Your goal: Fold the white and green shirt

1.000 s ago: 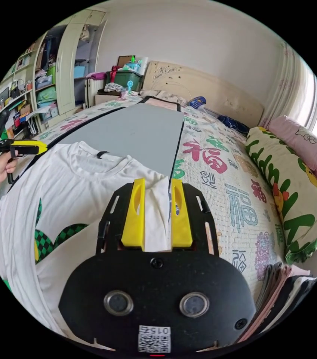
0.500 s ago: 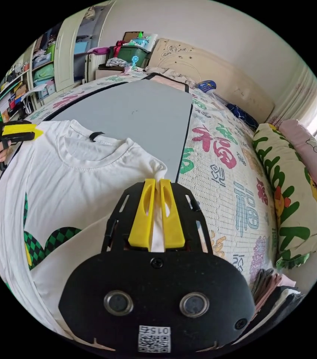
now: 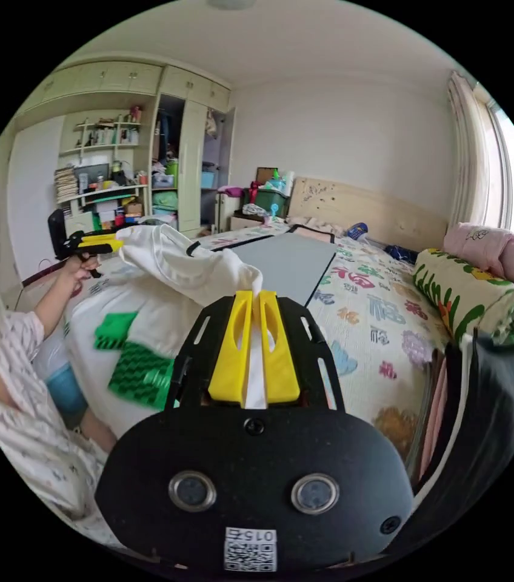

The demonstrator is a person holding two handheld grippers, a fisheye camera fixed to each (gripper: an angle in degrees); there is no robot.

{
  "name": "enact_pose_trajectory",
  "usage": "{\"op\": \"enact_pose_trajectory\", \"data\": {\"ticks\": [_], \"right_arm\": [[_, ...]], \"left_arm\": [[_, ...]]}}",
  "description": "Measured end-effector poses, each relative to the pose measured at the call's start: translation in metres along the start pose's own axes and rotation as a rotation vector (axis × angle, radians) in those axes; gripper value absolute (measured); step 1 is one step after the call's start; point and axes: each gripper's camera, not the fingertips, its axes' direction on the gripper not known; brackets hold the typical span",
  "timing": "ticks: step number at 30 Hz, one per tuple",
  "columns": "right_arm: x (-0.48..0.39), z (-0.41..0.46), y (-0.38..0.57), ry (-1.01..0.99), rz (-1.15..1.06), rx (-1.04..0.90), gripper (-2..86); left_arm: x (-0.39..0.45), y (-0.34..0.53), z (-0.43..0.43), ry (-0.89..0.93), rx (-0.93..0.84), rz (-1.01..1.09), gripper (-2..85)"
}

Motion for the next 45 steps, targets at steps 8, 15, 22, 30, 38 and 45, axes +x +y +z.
{"op": "enact_pose_trajectory", "data": {"ticks": [8, 15, 22, 30, 38, 45], "right_arm": [[-0.077, -0.102, 0.154, -0.065, 0.046, -0.073, 0.7], [-0.089, -0.227, 0.134, -0.068, 0.088, 0.11, 0.1], [-0.117, -0.251, 0.215, -0.073, 0.241, 0.095, 0.0], [-0.121, -0.301, 0.168, -0.093, 0.256, 0.098, 0.5], [-0.106, -0.383, 0.098, -0.117, 0.178, 0.104, 4.7], [0.041, -0.425, -0.018, -0.322, 0.582, 0.228, 7.5]], "left_arm": [[0.137, 0.126, -0.083, -0.167, 0.009, -0.071, 1.0], [0.166, 0.125, -0.148, -0.174, 0.015, -0.038, 0.9], [0.204, 0.195, -0.177, -0.061, 0.088, -0.17, 0.8], [0.191, 0.175, -0.196, -0.05, 0.08, -0.188, 0.7], [0.146, 0.132, -0.234, 0.014, 0.168, -0.26, 0.7], [-0.033, 0.034, -0.245, 0.01, 0.168, -0.704, 5.4]]}}
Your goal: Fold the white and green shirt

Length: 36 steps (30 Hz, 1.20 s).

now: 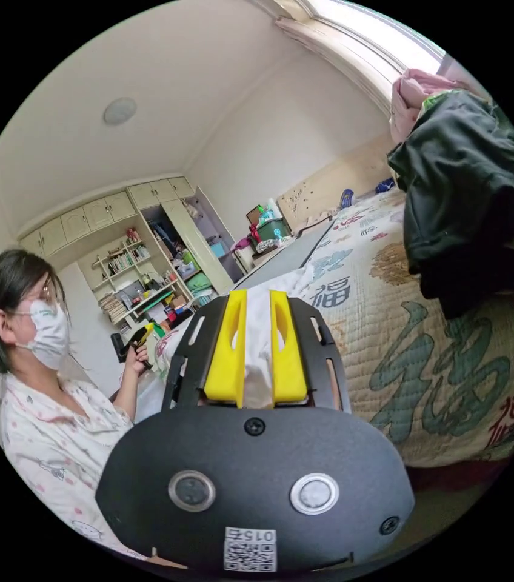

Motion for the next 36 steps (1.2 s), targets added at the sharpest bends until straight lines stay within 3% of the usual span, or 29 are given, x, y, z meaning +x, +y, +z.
{"op": "enact_pose_trajectory", "data": {"ticks": [3, 9, 13, 27, 31, 36], "right_arm": [[0.0, 0.047, -0.07, 0.054, 0.056, -0.098, 8.9], [0.003, 0.149, -0.2, 0.074, 0.142, -0.288, 10.9], [0.022, 0.194, -0.271, 0.041, 0.277, -0.306, 12.0], [0.024, 0.293, -0.393, 0.198, 0.364, -0.343, 10.1], [0.025, 0.331, -0.416, 0.087, 0.337, -0.442, 3.8], [0.033, 0.332, -0.425, 0.069, 0.39, -0.305, 1.0]], "left_arm": [[-0.021, -0.072, 0.061, -0.131, -0.137, -0.064, 8.5], [-0.078, -0.166, 0.188, -0.018, -0.35, -0.293, 11.5], [-0.088, -0.211, 0.242, -0.058, -0.452, -0.352, 10.8], [-0.045, -0.3, 0.309, 0.044, -0.523, -0.395, 6.5], [-0.024, -0.32, 0.326, 0.069, -0.558, -0.383, 3.5], [-0.005, -0.337, 0.321, 0.114, -0.458, -0.387, 0.2]]}}
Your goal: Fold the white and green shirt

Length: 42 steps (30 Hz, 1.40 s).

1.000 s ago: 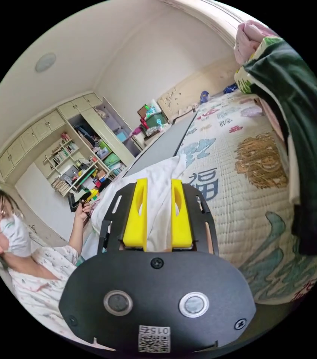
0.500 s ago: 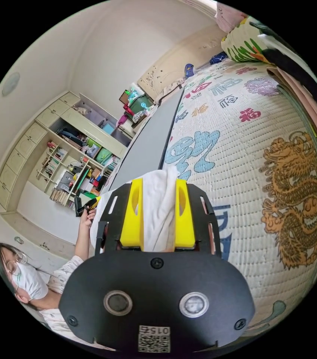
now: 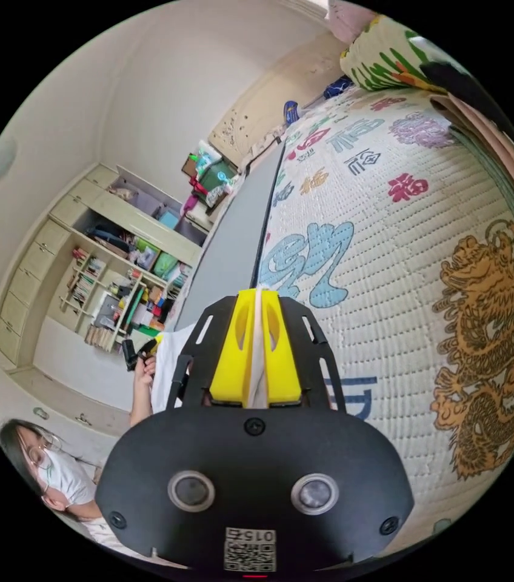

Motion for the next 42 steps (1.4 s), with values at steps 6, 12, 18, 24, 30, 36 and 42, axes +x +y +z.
{"op": "enact_pose_trajectory", "data": {"ticks": [6, 12, 18, 24, 30, 36, 42], "right_arm": [[0.008, -0.002, -0.024, -0.005, 0.032, 0.108, 0.3], [0.014, 0.049, -0.066, 0.086, -0.003, 0.12, 0.1], [0.051, 0.127, -0.107, 0.18, -0.001, 0.14, 0.1], [0.116, 0.209, -0.139, 0.264, 0.014, 0.161, 0.2], [0.204, 0.297, -0.154, 0.348, 0.038, 0.1, 0.5], [0.247, 0.321, -0.107, 0.439, -0.159, 0.14, 4.4], [0.258, 0.29, -0.053, 0.77, -0.264, 0.393, 4.7]], "left_arm": [[0.046, -0.017, -0.013, -0.026, 0.129, 0.055, -0.3], [0.078, -0.059, 0.007, -0.067, 0.153, 0.081, -0.2], [0.073, -0.096, 0.045, -0.102, 0.146, 0.033, -0.1], [0.049, -0.12, 0.079, -0.123, 0.144, -0.022, 0.2], [0.037, -0.123, 0.117, -0.161, 0.101, -0.005, 0.6], [0.051, -0.117, 0.129, -0.196, 0.077, 0.08, 1.2], [0.047, -0.109, 0.138, -0.187, 0.069, 0.1, 2.5]]}}
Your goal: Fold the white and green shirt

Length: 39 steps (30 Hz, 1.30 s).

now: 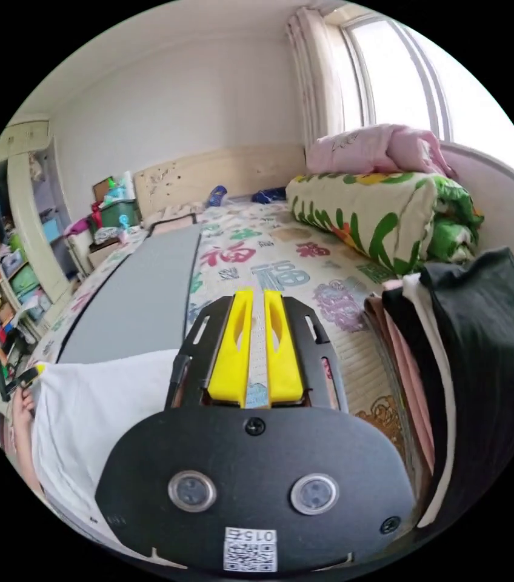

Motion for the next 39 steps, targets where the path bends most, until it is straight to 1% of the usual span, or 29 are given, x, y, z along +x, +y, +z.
{"op": "enact_pose_trajectory", "data": {"ticks": [1, 2, 3, 4, 5, 7, 8, 10, 11, 13, 15, 17, 19, 20, 22, 24, 26, 28, 29, 30, 31, 32, 34, 36, 38, 39], "right_arm": [[-0.007, -0.011, 0.016, -0.1, -0.071, 0.036, 4.7], [-0.013, -0.016, 0.026, -0.155, -0.116, 0.047, 4.7], [-0.032, -0.024, 0.049, -0.268, -0.212, 0.054, 4.7], [-0.056, -0.028, 0.075, -0.38, -0.31, 0.042, 4.8], [-0.071, -0.03, 0.09, -0.437, -0.368, 0.028, 5.0], [-0.137, -0.031, 0.157, -0.627, -0.617, -0.06, 6.1], [-0.153, -0.03, 0.176, -0.663, -0.675, -0.087, 6.4], [-0.214, -0.021, 0.257, -0.816, -0.916, -0.225, 8.1], [-0.226, -0.018, 0.277, -0.848, -0.964, -0.258, 8.4], [-0.259, 0.0, 0.348, -0.951, -1.102, -0.376, 9.6], [-0.271, 0.017, 0.39, -0.961, -1.186, -0.432, 10.0], [-0.273, 0.038, 0.425, -0.915, -1.259, -0.447, 9.8], [-0.265, 0.075, 0.461, -0.831, -1.321, -0.492, 7.5], [-0.262, 0.084, 0.468, -0.81, -1.326, -0.506, 6.4], [-0.235, 0.115, 0.478, -0.75, -1.284, -0.492, 0.5], [-0.211, 0.132, 0.479, -0.737, -1.275, -0.498, -0.4], [-0.183, 0.146, 0.478, -0.809, -1.25, -0.535, -0.7], [-0.148, 0.161, 0.477, -0.973, -1.204, -0.649, -0.6], [-0.14, 0.164, 0.477, -0.988, -1.193, -0.658, -0.5], [-0.126, 0.168, 0.479, -0.968, -1.191, -0.617, -0.2], [-0.112, 0.171, 0.482, -0.892, -1.211, -0.53, 0.4], [-0.106, 0.175, 0.484, -0.844, -1.221, -0.488, 2.1], [-0.085, 0.203, 0.494, -0.686, -1.284, -0.393, 8.2], [-0.068, 0.23, 0.5, -0.652, -1.296, -0.44, 9.6], [-0.049, 0.251, 0.504, -0.704, -1.287, -0.503, 8.5], [-0.035, 0.259, 0.503, -0.695, -1.279, -0.487, 5.9]], "left_arm": [[-0.003, 0.003, -0.001, 0.01, 0.008, -0.007, 2.6], [-0.005, 0.005, -0.001, 0.015, 0.012, -0.011, 2.6], [-0.009, 0.008, 0.0, 0.026, 0.015, -0.018, 2.6], [-0.013, 0.01, 0.001, 0.034, 0.015, -0.026, 2.6], [-0.015, 0.011, 0.002, 0.038, 0.014, -0.03, 2.6], [-0.023, 0.015, 0.005, 0.048, 0.012, -0.038, 2.4], [-0.025, 0.016, 0.006, 0.049, 0.012, -0.04, 2.3], [-0.031, 0.02, 0.012, 0.049, 0.007, -0.043, 2.2], [-0.033, 0.021, 0.013, 0.047, 0.005, -0.044, 2.1], [-0.039, 0.025, 0.021, 0.039, -0.008, -0.044, 1.9], [-0.044, 0.028, 0.027, 0.033, -0.02, -0.046, 1.6], [-0.05, 0.03, 0.034, 0.034, -0.037, -0.046, 1.1], [-0.057, 0.034, 0.044, 0.037, -0.063, -0.042, 0.5], [-0.059, 0.035, 0.047, 0.036, -0.069, -0.041, 0.4], [-0.064, 0.041, 0.053, 0.024, -0.075, -0.024, 0.0], [-0.065, 0.048, 0.054, 0.006, -0.057, 0.003, -0.2], [-0.065, 0.055, 0.052, -0.026, -0.03, 0.036, -0.3], [-0.064, 0.063, 0.053, -0.074, -0.015, 0.093, -0.3], [-0.064, 0.066, 0.055, -0.087, -0.015, 0.105, -0.3], [-0.065, 0.07, 0.06, -0.108, -0.021, 0.121, -0.3], [-0.067, 0.075, 0.066, -0.129, -0.029, 0.134, -0.3], [-0.068, 0.077, 0.069, -0.137, -0.031, 0.14, -0.3], [-0.074, 0.089, 0.075, -0.154, -0.022, 0.159, -0.3], [-0.083, 0.097, 0.078, -0.146, -0.009, 0.163, -0.2], [-0.096, 0.104, 0.082, -0.127, -0.003, 0.157, -0.2], [-0.105, 0.108, 0.085, -0.117, -0.003, 0.149, -0.2]]}}
